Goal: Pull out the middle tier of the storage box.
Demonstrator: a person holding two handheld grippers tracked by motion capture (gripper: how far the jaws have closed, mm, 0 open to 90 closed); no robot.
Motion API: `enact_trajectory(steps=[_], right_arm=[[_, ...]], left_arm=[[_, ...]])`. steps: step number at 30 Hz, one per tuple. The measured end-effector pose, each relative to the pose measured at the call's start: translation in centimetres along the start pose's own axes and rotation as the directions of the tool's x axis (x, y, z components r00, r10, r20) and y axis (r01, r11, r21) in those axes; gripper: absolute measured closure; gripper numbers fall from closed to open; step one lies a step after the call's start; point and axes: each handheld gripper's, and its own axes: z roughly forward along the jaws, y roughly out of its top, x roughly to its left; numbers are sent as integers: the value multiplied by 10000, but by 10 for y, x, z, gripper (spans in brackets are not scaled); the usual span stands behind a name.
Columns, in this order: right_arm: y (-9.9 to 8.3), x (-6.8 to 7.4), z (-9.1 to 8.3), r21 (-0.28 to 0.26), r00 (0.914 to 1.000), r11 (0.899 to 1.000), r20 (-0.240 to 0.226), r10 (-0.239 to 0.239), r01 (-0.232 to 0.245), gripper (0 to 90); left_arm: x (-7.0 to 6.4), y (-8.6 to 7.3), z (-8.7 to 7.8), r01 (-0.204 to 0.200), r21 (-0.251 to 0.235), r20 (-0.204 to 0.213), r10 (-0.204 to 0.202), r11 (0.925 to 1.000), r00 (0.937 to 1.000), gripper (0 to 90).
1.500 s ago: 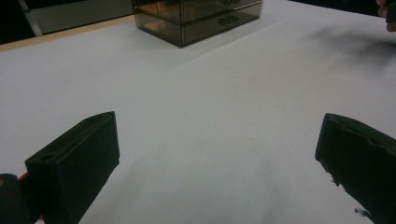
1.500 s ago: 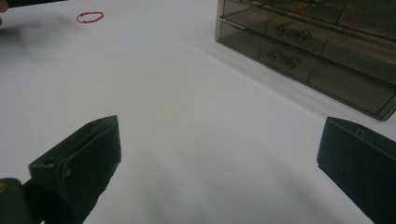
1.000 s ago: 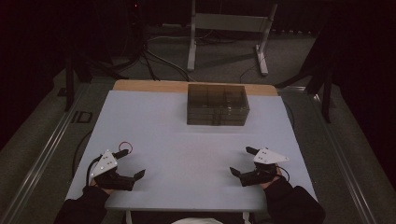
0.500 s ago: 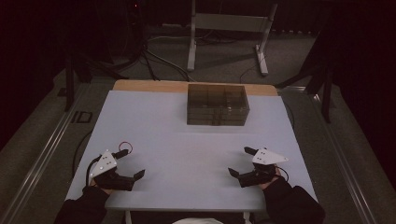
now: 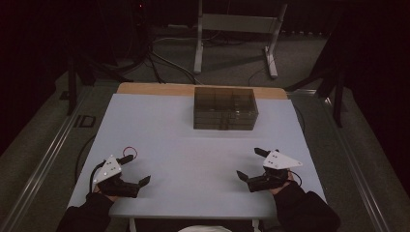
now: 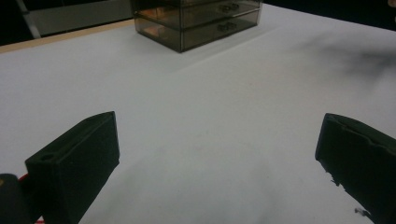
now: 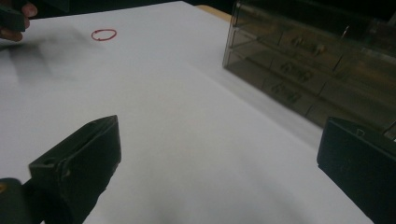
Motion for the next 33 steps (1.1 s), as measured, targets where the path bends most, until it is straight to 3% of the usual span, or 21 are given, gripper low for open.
enact_trajectory(steps=[10,33], right_arm=[[21,-8,-6,-321,9982,9982,347,-495,506,0],[44,-21,8,-118,9854,9872,647,-1578,1589,0]], left_arm=[[0,0,1,5,26,27,-5,10000,10000,12],[0,1,-1,25,-96,17,-25,10000,10000,12]])
